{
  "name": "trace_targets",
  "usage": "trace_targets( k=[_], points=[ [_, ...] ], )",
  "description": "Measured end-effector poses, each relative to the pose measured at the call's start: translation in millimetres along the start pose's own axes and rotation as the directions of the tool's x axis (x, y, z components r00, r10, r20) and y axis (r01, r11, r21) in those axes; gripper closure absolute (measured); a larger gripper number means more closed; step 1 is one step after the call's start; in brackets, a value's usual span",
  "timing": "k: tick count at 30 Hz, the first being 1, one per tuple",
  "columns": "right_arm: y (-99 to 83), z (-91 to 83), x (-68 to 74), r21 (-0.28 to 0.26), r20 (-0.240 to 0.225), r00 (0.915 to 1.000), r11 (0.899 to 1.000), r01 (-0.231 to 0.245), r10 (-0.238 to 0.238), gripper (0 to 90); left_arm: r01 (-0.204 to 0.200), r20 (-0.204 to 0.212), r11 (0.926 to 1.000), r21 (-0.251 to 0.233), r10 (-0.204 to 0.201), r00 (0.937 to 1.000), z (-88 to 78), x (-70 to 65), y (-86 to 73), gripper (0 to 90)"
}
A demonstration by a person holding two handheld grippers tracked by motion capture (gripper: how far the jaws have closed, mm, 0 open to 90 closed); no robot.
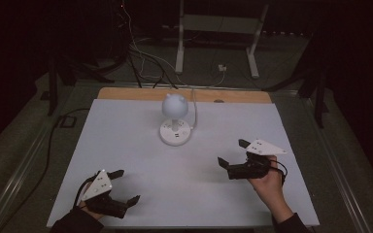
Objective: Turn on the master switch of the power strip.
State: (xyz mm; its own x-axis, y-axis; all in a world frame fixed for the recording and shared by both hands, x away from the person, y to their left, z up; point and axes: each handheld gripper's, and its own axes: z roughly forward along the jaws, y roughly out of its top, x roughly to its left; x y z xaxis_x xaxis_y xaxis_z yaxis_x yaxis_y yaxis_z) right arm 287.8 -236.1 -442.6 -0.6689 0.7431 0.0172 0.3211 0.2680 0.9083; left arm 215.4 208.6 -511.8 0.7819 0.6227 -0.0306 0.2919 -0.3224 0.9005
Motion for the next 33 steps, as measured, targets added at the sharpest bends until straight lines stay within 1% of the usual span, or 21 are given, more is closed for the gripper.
trace_targets(
  k=[1,4,5,9,10,14,15,18,19,23,24,25,26,31,33],
  points=[
    [2.3,2.0,0.1,-0.006,-0.005,1.0,1.0,0.0,0.0,0.1,0.004,0.0,1.0,0.003,-0.004,1.0,-0.2,-0.1,-0.3,0.1],
    [5.3,5.1,0.6,-0.009,-0.009,1.0,1.0,0.004,-0.004,0.1,0.0,0.003,1.0,0.007,0.0,1.0,-0.2,-0.2,-0.4,0.1],
    [8.6,8.8,2.5,-0.014,-0.012,0.9998,1.0,0.017,-0.017,0.1,0.001,0.003,1.0,0.004,-0.001,1.0,-0.1,-0.3,-0.3,0.1],
    [11.5,13.5,4.3,-0.012,-0.022,0.9995,1.0,0.021,-0.022,0.1,0.002,0.001,1.0,0.0,-0.002,1.0,-0.4,-0.3,-0.3,0.1],
    [13.4,17.4,6.0,-0.007,-0.028,0.9992,1.0,0.029,-0.029,0.1,0.001,0.0,1.0,0.0,-0.001,1.0,-0.5,-0.2,-0.2,0.1],
    [16.5,23.8,8.2,0.001,-0.044,0.9983,0.999,0.038,-0.038,0.1,0.003,0.001,1.0,-0.004,-0.003,1.0,-0.7,-0.6,-0.1,0.1],
    [17.5,26.1,8.9,0.002,-0.051,0.9981,0.999,0.035,-0.035,0.1,0.001,0.002,1.0,-0.001,-0.001,1.0,-0.5,-0.8,-0.1,0.1],
    [18.9,29.2,10.0,0.005,-0.053,0.9978,0.999,0.039,-0.039,0.1,0.0,0.004,1.0,-0.002,0.0,1.0,-0.6,-0.9,0.2,0.1],
    [20.6,33.7,11.2,0.005,-0.061,0.9975,0.999,0.036,-0.036,0.1,0.001,0.004,1.0,-0.004,-0.001,1.0,-0.7,-0.9,0.1,0.1],
    [22.6,40.0,13.0,0.008,-0.067,0.9969,0.999,0.043,-0.042,0.1,0.004,0.006,1.0,-0.004,-0.004,1.0,-0.7,-0.4,0.0,0.1],
    [24.3,45.0,14.2,0.01,-0.076,0.9961,0.999,0.046,-0.045,0.1,0.003,0.006,1.0,-0.004,-0.003,1.0,-0.7,-0.5,0.0,0.1],
    [24.3,45.0,14.2,0.01,-0.076,0.9961,0.999,0.046,-0.045,0.1,0.001,0.006,1.0,-0.003,-0.001,1.0,-0.8,-0.7,0.0,0.1],
    [25.6,49.3,14.9,0.016,-0.082,0.9956,0.999,0.048,-0.046,0.1,0.0,0.007,1.0,-0.001,0.0,1.0,-0.8,-0.8,-0.1,0.1],
    [29.0,57.3,15.6,0.017,-0.095,0.9947,0.999,0.043,-0.041,0.1,0.001,0.007,1.0,-0.005,-0.001,1.0,-1.2,-1.0,0.1,0.1],
    [30.1,59.0,15.9,0.019,-0.093,0.9948,0.999,0.044,-0.042,0.1,0.001,0.008,1.0,-0.005,0.0,1.0,-1.1,-1.0,0.2,0.1]
  ],
)
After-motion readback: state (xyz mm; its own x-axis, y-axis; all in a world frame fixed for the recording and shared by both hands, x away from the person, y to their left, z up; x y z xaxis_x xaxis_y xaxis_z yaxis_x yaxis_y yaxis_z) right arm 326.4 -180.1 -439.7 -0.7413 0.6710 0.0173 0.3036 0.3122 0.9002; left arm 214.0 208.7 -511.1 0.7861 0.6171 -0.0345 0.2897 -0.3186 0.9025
